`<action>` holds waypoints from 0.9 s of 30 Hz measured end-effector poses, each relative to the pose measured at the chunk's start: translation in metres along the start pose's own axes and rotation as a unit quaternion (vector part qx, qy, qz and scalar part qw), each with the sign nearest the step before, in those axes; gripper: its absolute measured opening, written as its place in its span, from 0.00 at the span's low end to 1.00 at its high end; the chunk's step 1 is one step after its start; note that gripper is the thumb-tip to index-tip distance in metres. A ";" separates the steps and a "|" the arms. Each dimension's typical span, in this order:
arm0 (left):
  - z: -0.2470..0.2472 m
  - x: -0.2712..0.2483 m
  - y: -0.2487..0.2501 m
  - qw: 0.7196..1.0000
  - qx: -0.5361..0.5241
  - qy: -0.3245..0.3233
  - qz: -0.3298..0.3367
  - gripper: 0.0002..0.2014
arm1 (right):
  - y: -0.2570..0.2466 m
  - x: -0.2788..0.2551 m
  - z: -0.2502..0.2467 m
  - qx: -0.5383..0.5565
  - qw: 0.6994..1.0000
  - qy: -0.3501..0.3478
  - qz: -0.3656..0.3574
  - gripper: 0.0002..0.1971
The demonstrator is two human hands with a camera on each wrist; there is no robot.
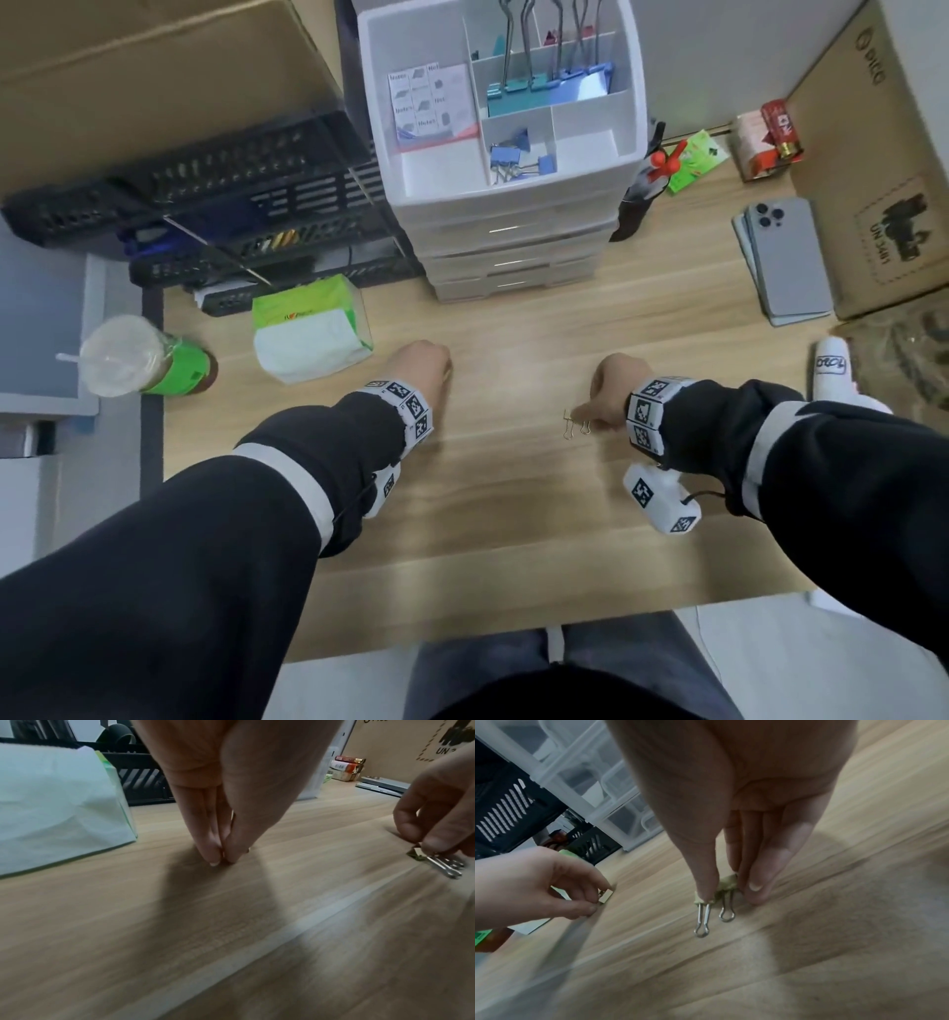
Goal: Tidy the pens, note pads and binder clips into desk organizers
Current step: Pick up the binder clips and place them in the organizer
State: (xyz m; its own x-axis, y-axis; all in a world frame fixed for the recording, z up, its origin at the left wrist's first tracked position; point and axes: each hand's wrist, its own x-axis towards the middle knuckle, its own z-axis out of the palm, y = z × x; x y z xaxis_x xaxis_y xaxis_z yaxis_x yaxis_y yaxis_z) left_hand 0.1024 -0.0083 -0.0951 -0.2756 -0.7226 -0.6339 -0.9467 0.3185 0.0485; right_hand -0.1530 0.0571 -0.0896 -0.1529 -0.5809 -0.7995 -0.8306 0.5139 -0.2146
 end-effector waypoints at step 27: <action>0.005 -0.022 0.020 0.993 -0.097 -0.004 0.064 0.14 | 0.019 -0.005 0.002 -0.072 0.993 0.026 -0.092 0.06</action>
State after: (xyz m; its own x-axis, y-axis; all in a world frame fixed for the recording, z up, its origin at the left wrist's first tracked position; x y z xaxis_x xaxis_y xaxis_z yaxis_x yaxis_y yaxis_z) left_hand 0.0903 0.0165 -0.0839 -0.3956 -0.6786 -0.6189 -0.9184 0.2832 0.2764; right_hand -0.1670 0.0717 -0.0908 -0.0158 -0.6911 -0.7226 -0.9141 0.3029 -0.2697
